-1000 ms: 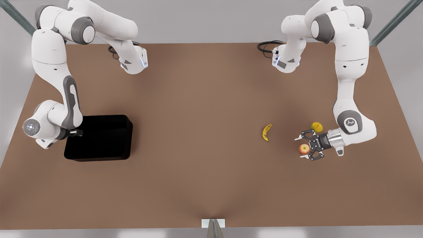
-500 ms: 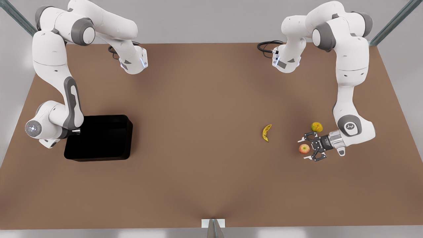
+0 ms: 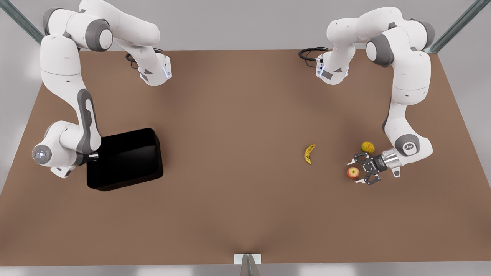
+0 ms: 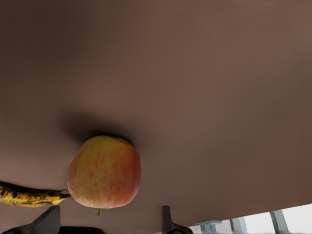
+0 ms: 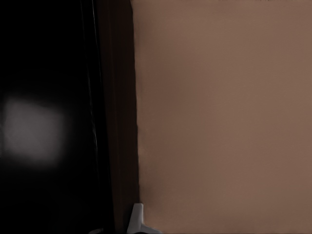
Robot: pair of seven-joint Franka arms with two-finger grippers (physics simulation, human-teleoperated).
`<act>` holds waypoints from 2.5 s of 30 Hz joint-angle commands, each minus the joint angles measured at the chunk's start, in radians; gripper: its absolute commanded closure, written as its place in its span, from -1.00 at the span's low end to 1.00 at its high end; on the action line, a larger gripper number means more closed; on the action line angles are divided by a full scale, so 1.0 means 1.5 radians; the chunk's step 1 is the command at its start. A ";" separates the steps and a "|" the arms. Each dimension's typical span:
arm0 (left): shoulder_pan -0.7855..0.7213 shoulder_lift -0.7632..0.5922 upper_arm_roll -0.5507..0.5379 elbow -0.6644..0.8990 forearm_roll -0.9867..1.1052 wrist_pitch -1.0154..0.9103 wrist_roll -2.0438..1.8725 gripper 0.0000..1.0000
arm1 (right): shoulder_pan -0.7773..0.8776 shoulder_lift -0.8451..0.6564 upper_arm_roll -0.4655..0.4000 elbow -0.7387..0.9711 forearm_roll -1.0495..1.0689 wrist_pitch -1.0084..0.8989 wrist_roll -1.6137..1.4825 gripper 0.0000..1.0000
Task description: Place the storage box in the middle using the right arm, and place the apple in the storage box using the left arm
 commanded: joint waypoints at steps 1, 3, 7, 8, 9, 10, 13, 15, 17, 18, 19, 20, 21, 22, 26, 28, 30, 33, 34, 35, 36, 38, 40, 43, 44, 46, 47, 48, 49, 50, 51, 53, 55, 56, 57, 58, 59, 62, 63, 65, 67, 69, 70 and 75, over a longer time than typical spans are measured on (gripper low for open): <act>0.002 0.002 0.000 0.000 -0.017 0.000 0.000 -1.00 | 0.002 -0.003 0.004 0.001 0.000 -0.003 0.002 0.57; 0.005 0.004 -0.001 -0.001 -0.016 -0.001 0.003 -1.00 | 0.044 -0.005 0.006 0.032 0.032 -0.054 0.004 0.57; 0.005 0.016 -0.001 -0.010 -0.022 0.001 0.051 -1.00 | 0.196 -0.002 0.012 0.092 0.067 -0.054 0.008 0.57; 0.012 0.022 -0.001 -0.008 -0.029 0.002 0.059 -1.00 | 0.234 0.004 0.012 0.115 0.067 -0.053 0.008 0.57; 0.014 0.023 -0.001 -0.006 -0.036 0.001 0.058 -1.00 | 0.274 0.012 0.012 0.138 0.068 -0.055 0.020 0.57; 0.014 0.026 -0.001 -0.006 -0.046 0.001 0.058 -1.00 | 0.314 0.025 0.012 0.162 0.101 -0.055 0.025 0.57; 0.015 0.028 -0.011 -0.007 -0.082 0.001 0.058 -1.00 | 0.403 0.091 0.012 0.272 0.137 -0.064 0.049 0.57; 0.016 0.031 -0.018 -0.009 -0.106 0.000 0.057 -1.00 | 0.429 0.144 0.015 0.338 0.155 -0.064 0.048 0.57; 0.020 0.036 -0.019 -0.011 -0.118 -0.001 0.064 -1.00 | 0.436 0.197 0.037 0.402 0.160 -0.063 0.069 0.57; 0.024 0.041 -0.019 -0.010 -0.122 -0.003 0.073 -1.00 | 0.436 0.224 0.052 0.437 0.159 -0.060 0.089 0.57; 0.028 0.042 -0.019 -0.011 -0.122 -0.006 0.077 -1.00 | 0.438 0.258 0.058 0.469 0.160 -0.053 0.097 0.57; 0.028 0.043 -0.019 -0.011 -0.124 -0.008 0.086 -1.00 | 0.462 0.282 0.057 0.492 0.160 -0.051 0.102 0.57; 0.029 0.042 -0.019 -0.015 -0.144 -0.025 0.090 -0.92 | 0.465 0.291 0.058 0.497 0.159 -0.046 0.125 0.57; 0.029 0.042 -0.019 -0.015 -0.146 -0.027 0.093 -0.70 | 0.466 0.297 0.061 0.497 0.159 -0.036 0.125 0.57; 0.029 0.049 -0.020 -0.018 -0.168 -0.028 0.109 -0.16 | 0.466 0.312 0.061 0.495 0.158 -0.025 0.125 -0.10; 0.029 0.053 -0.024 -0.018 -0.170 -0.026 0.115 -0.13 | 0.466 0.312 0.061 0.493 0.158 -0.025 0.121 -1.00; 0.029 0.056 -0.024 -0.018 -0.174 -0.027 0.117 -0.02 | 0.466 0.311 0.062 0.495 0.158 -0.023 0.117 -1.00; 0.031 0.056 -0.024 -0.018 -0.174 -0.029 0.116 0.05 | 0.466 0.305 0.068 0.498 0.159 -0.025 0.117 -1.00; 0.034 0.055 -0.024 -0.018 -0.174 -0.031 0.113 0.19 | 0.466 0.302 0.069 0.498 0.159 -0.032 0.117 -1.00; 0.034 0.051 -0.022 -0.018 -0.174 -0.043 0.107 0.31 | 0.465 0.291 0.069 0.497 0.159 -0.038 0.116 -1.00; 0.037 0.046 -0.017 -0.016 -0.174 -0.060 0.099 0.41 | 0.465 0.281 0.069 0.497 0.163 -0.050 0.114 -1.00; 0.037 -0.001 -0.008 -0.011 -0.163 -0.073 0.022 0.43 | 0.464 0.243 0.067 0.497 0.163 -0.101 0.113 -1.00; 0.035 -0.073 -0.032 0.007 -0.060 -0.069 -0.090 0.43 | 0.460 0.159 0.057 0.496 0.159 -0.202 0.112 -1.00; 0.034 -0.161 -0.182 0.007 0.113 0.053 -0.311 0.47 | 0.452 0.028 -0.056 0.493 0.154 -0.408 0.109 -1.00; 0.032 -0.169 -0.283 0.009 0.165 0.162 -0.430 0.47 | 0.425 -0.025 -0.076 0.470 0.096 -0.458 0.112 -1.00; 0.029 -0.173 -0.440 0.010 0.278 0.330 -0.652 0.47 | 0.396 -0.111 -0.080 0.400 -0.012 -0.496 0.117 -1.00; 0.022 -0.169 -0.473 0.047 0.354 0.338 -0.774 0.47 | 0.382 -0.138 -0.089 0.374 -0.021 -0.496 0.117 -1.00; 0.016 -0.162 -0.503 0.091 0.444 0.339 -0.893 0.47 | 0.364 -0.165 -0.091 0.351 -0.029 -0.493 0.118 -1.00; 0.004 -0.160 -0.505 0.103 0.467 0.339 -0.937 0.47 | 0.359 -0.173 -0.099 0.345 -0.038 -0.492 0.118 -1.00; -0.003 -0.158 -0.533 0.107 0.494 0.354 -0.982 0.47 | 0.345 -0.182 -0.101 0.340 -0.042 -0.493 0.118 -1.00; -0.005 -0.142 -0.566 0.128 0.563 0.361 -1.045 0.47 | 0.339 -0.186 -0.102 0.336 -0.042 -0.494 0.119 -1.00; -0.061 -0.121 -0.587 0.144 0.630 0.408 -1.135 0.45 | 0.336 -0.188 -0.111 0.328 -0.042 -0.493 0.119 -1.00; -0.091 -0.089 -0.588 0.196 0.716 0.441 -1.254 0.44 | 0.336 -0.187 -0.112 0.328 -0.042 -0.496 0.119 -1.00; -0.107 -0.077 -0.587 0.221 0.751 0.449 -1.304 0.44 | 0.334 -0.187 -0.115 0.326 -0.042 -0.498 0.117 -1.00; -0.118 -0.066 -0.587 0.231 0.780 0.471 -1.345 0.44 | 0.334 -0.187 -0.115 0.325 -0.042 -0.498 0.116 -1.00; -0.132 -0.046 -0.584 0.256 0.815 0.472 -1.381 0.43 | 0.334 -0.186 -0.115 0.325 -0.041 -0.498 0.115 -1.00; -0.149 -0.041 -0.581 0.266 0.815 0.472 -1.389 0.40 | 0.334 -0.185 -0.115 0.325 -0.041 -0.498 0.115 -1.00; -0.177 -0.037 -0.568 0.280 0.817 0.471 -1.412 -1.00 | 0.334 -0.183 -0.115 0.325 -0.038 -0.498 0.115 -1.00; -0.179 -0.037 -0.568 0.280 0.819 0.467 -1.419 -1.00 | 0.334 -0.183 -0.115 0.325 -0.038 -0.498 0.115 -1.00; -0.180 -0.036 -0.568 0.280 0.824 0.464 -1.419 -1.00 | 0.334 -0.183 -0.115 0.325 -0.038 -0.498 0.114 -1.00; -0.183 -0.036 -0.568 0.280 0.824 0.463 -1.420 -1.00 | 0.334 -0.183 -0.115 0.325 -0.038 -0.499 0.112 -1.00; -0.183 -0.036 -0.567 0.280 0.824 0.459 -1.420 -1.00 | 0.334 -0.183 -0.115 0.322 -0.038 -0.498 0.112 -1.00; -0.182 -0.039 -0.557 0.280 0.826 0.459 -1.415 -1.00 | 0.332 -0.183 -0.115 0.321 -0.038 -0.498 0.112 -1.00; -0.136 -0.130 -0.470 0.276 0.833 0.213 -0.881 -1.00 | 0.317 -0.211 -0.108 0.312 -0.041 -0.492 0.112 -1.00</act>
